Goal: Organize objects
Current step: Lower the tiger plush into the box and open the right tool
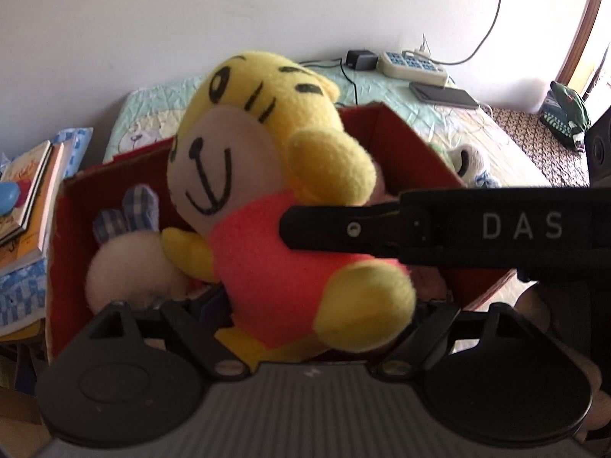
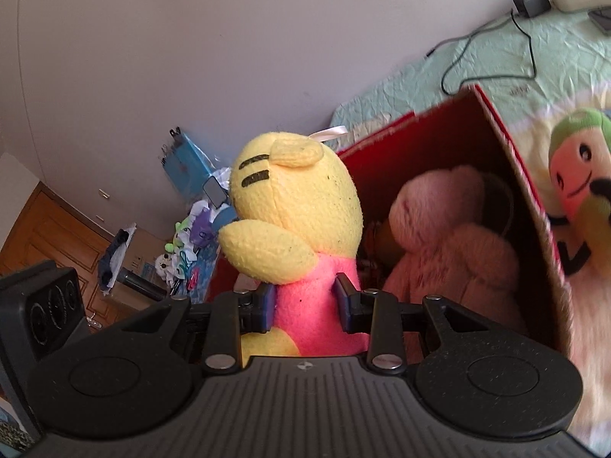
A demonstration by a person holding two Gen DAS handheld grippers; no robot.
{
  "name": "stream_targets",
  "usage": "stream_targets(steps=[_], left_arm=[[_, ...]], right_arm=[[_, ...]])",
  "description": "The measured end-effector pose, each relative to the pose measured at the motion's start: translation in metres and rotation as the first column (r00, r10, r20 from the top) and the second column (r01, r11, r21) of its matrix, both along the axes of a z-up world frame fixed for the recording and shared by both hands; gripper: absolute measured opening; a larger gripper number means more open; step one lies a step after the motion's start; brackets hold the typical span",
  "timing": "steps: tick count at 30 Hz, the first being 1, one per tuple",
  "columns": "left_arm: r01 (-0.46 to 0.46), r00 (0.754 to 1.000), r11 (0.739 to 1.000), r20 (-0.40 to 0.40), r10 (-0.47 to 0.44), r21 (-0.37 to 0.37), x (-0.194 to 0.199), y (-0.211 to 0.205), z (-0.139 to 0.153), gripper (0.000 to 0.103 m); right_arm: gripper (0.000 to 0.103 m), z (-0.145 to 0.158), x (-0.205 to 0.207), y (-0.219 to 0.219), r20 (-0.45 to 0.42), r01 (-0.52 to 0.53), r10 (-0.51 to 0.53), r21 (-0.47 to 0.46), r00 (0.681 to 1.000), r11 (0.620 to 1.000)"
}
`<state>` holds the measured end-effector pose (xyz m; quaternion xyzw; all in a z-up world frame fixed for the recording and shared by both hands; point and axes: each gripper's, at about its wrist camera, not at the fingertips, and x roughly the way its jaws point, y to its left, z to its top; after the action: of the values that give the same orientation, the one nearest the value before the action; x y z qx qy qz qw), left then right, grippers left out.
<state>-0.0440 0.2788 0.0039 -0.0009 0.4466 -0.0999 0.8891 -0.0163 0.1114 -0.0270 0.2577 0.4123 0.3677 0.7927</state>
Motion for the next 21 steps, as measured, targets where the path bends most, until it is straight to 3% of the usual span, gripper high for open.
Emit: stream_targets(steps=[6, 11, 21], left_arm=[[0.006, 1.0, 0.998, -0.025, -0.008, -0.055, -0.005, 0.008, -0.002, 0.084], [-0.006, 0.998, 0.997, -0.063, 0.001, -0.077, 0.002, 0.012, -0.009, 0.086], [-0.026, 0.995, 0.998, -0.098, 0.02, -0.058, 0.008, 0.011, -0.013, 0.096]], right_arm=[[0.034, -0.01, 0.005, 0.0, -0.116, 0.039, -0.038, 0.003, 0.993, 0.999], [0.035, -0.008, 0.001, 0.01, -0.087, 0.053, -0.06, -0.082, 0.994, 0.995], [0.045, -0.001, -0.003, 0.005, -0.06, 0.105, -0.113, -0.117, 0.992, 0.988]])
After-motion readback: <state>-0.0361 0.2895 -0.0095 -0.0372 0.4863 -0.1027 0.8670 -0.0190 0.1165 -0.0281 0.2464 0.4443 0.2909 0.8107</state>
